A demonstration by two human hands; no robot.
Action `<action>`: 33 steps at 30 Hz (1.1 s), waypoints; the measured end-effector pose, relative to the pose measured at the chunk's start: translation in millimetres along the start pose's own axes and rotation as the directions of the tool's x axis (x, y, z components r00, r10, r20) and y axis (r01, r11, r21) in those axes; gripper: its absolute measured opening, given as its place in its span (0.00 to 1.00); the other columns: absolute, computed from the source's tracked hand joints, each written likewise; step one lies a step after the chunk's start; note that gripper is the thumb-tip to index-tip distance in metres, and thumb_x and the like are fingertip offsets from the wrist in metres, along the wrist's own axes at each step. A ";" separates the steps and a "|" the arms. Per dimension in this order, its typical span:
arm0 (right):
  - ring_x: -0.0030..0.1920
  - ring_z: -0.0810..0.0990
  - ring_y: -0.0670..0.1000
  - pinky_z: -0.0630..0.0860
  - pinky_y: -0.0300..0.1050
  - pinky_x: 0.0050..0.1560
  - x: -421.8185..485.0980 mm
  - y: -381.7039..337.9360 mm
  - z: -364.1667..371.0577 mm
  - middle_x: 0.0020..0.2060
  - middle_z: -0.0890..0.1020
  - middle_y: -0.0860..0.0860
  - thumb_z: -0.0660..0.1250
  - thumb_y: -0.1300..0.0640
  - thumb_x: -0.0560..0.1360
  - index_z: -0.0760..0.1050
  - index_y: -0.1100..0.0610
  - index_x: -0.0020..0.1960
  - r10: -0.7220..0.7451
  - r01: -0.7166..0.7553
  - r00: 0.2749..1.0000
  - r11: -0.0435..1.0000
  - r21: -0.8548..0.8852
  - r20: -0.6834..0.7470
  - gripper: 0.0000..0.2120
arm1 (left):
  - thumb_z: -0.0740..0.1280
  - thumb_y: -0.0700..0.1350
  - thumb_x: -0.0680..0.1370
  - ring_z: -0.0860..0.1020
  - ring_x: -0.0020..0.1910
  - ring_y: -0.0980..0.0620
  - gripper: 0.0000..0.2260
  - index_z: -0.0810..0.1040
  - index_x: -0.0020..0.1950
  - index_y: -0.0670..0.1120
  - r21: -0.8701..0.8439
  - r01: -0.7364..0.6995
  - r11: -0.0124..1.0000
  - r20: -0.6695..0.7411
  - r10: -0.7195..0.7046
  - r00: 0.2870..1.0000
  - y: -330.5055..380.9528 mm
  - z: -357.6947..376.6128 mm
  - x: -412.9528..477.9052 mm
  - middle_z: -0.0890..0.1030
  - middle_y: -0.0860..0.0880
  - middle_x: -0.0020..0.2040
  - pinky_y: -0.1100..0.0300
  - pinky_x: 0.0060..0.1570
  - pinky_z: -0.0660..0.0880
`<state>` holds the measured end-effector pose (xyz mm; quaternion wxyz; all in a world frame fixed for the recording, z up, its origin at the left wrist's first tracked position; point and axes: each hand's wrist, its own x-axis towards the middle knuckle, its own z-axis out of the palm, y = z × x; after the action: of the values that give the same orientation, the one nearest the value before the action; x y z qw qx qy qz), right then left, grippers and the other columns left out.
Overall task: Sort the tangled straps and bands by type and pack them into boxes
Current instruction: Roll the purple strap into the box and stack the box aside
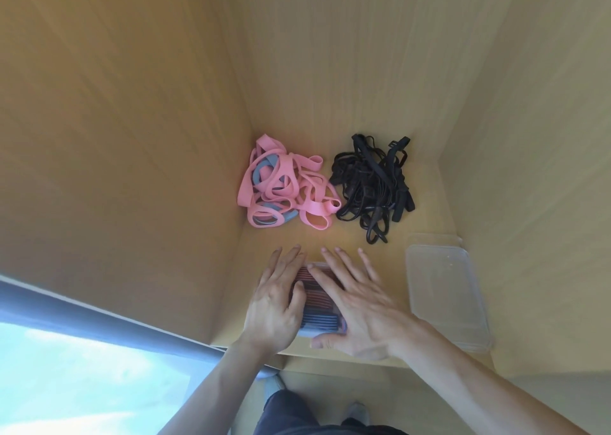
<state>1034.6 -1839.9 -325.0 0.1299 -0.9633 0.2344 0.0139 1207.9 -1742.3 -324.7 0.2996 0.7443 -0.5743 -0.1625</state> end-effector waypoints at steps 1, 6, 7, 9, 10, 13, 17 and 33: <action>0.80 0.31 0.52 0.33 0.61 0.78 -0.4 -0.1 -0.7 0.80 0.34 0.52 0.49 0.17 0.67 0.35 0.46 0.81 0.002 -0.001 1.000 1.000 -0.010 0.016 0.55 | 0.49 0.49 0.80 0.48 0.80 0.60 0.26 0.66 0.78 0.47 -0.005 0.011 1.000 0.014 -0.011 1.000 -0.8 0.6 -0.2 0.63 0.54 0.79 0.64 0.78 0.47; 0.80 0.45 0.57 0.42 0.62 0.79 1.0 -3.1 -2.2 0.81 0.39 0.52 0.52 0.19 0.67 0.36 0.46 0.81 0.032 -0.032 0.999 0.999 -0.015 0.026 0.53 | 0.54 0.49 0.80 0.52 0.80 0.59 0.25 0.67 0.78 0.50 -0.088 0.071 0.994 0.003 -0.071 0.997 -1.9 1.6 -0.7 0.62 0.57 0.79 0.71 0.74 0.47; 0.80 0.48 0.58 0.44 0.62 0.78 1.2 -3.5 -2.2 0.82 0.41 0.53 0.52 0.20 0.68 0.37 0.47 0.81 0.038 -0.038 0.999 0.999 -0.017 0.023 0.53 | 0.55 0.50 0.79 0.54 0.80 0.59 0.25 0.68 0.77 0.49 -0.120 0.073 0.990 -0.012 -0.075 0.997 -1.6 1.6 -0.9 0.63 0.56 0.79 0.70 0.75 0.49; 0.79 0.49 0.58 0.45 0.62 0.78 2.4 -3.8 -3.2 0.82 0.44 0.53 0.53 0.20 0.68 0.39 0.47 0.81 0.045 -0.045 0.999 0.999 -0.015 0.024 0.52 | 0.54 0.53 0.78 0.57 0.78 0.60 0.26 0.68 0.75 0.49 -0.164 0.067 0.984 -0.043 -0.075 0.996 -1.0 1.6 -1.0 0.63 0.56 0.78 0.69 0.74 0.52; 0.79 0.49 0.58 0.45 0.62 0.78 3.5 -3.5 -3.6 0.81 0.43 0.53 0.53 0.20 0.68 0.39 0.47 0.81 0.047 -0.047 0.999 0.999 -0.017 0.026 0.52 | 0.53 0.54 0.78 0.58 0.78 0.61 0.26 0.68 0.75 0.49 -0.172 0.063 0.983 -0.054 -0.073 0.996 -1.0 1.6 -0.3 0.63 0.57 0.78 0.70 0.74 0.53; 0.80 0.47 0.59 0.43 0.63 0.78 5.3 -2.7 -2.7 0.81 0.41 0.54 0.52 0.20 0.68 0.37 0.46 0.81 0.047 -0.046 0.998 0.999 -0.027 0.031 0.53 | 0.51 0.55 0.77 0.59 0.77 0.61 0.27 0.68 0.74 0.49 -0.139 0.066 0.988 -0.050 -0.074 0.996 -1.2 2.4 2.1 0.64 0.56 0.77 0.73 0.72 0.53; 0.80 0.48 0.59 0.44 0.63 0.77 8.6 -0.8 -0.9 0.81 0.42 0.54 0.52 0.20 0.67 0.37 0.46 0.81 0.052 -0.051 0.998 0.999 -0.013 0.030 0.53 | 0.50 0.55 0.78 0.61 0.77 0.59 0.27 0.70 0.73 0.48 -0.124 0.076 0.989 -0.062 -0.084 0.994 0.0 4.2 3.5 0.66 0.54 0.77 0.75 0.70 0.53; 0.70 0.65 0.50 0.60 0.52 0.71 15.8 -2.8 -3.3 0.70 0.66 0.44 0.65 0.24 0.61 0.58 0.48 0.75 0.120 -0.093 0.982 0.979 0.182 -0.146 0.49 | 0.60 0.49 0.75 0.72 0.66 0.66 0.23 0.73 0.71 0.52 -0.604 0.250 0.757 -0.010 -0.321 0.947 -20.6 -6.8 -9.0 0.76 0.59 0.67 0.78 0.56 0.67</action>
<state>1049.8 -1845.4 -322.5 0.1940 -0.9324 0.2956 -0.0754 1224.9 -1728.7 -333.4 0.5214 0.6991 -0.3560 -0.3358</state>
